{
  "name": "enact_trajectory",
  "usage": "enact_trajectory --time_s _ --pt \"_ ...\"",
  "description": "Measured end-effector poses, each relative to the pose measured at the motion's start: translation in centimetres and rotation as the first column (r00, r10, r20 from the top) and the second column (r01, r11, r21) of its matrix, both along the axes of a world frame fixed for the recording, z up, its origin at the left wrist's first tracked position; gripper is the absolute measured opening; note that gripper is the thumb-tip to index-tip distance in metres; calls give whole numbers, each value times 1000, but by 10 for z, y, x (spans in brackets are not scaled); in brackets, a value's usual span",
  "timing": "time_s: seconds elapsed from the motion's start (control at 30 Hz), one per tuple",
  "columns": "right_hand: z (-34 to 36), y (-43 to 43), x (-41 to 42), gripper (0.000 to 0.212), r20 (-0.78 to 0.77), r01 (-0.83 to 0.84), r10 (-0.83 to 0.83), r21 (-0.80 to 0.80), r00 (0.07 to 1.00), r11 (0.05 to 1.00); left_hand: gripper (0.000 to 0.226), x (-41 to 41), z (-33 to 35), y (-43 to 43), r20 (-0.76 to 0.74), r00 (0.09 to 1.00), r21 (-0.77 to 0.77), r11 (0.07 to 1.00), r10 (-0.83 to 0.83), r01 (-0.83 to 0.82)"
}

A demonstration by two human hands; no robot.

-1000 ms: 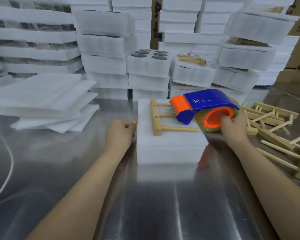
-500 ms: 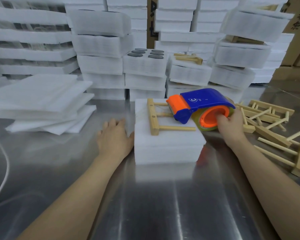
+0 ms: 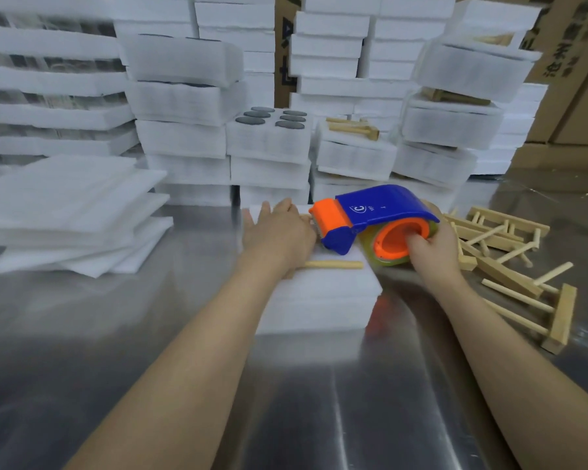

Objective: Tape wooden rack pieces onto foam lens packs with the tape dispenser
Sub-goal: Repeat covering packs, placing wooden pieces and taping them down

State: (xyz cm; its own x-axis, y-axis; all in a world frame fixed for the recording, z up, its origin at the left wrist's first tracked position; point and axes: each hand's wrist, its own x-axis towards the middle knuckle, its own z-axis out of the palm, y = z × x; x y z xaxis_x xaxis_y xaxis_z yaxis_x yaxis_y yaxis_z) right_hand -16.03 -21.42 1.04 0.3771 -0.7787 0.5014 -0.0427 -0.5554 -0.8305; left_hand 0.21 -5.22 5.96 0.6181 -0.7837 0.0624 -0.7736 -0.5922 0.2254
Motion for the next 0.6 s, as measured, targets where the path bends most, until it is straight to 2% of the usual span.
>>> enact_trajectory --time_s 0.07,0.17,0.23,0.33,0.43,0.5,0.6 --pt "6 -2 -1 34 2 16 -16 -10 1000 1000 48 0 -1 4 51 999 66 998 -11 8" --pt "22 -7 -9 43 -26 56 -60 -125 998 991 48 -3 5 8 18 1000 76 997 16 -18" --pt "29 -16 -23 48 -23 132 -137 -152 990 980 48 -5 6 8 7 1000 67 997 25 -25" --pt "25 -33 -57 51 -23 299 -303 -94 953 949 47 -3 4 10 -1 1000 66 998 20 -20" --pt "18 -43 -81 49 -7 393 -394 -80 919 916 48 0 2 9 -7 1000 79 997 24 -23" --pt "18 -47 -84 45 9 387 -387 -84 922 918 48 0 1 8 10 1000 86 996 12 -13" --pt "14 -52 -82 35 -47 348 -352 -81 935 934 48 -2 4 9 41 999 99 995 -1 -3"
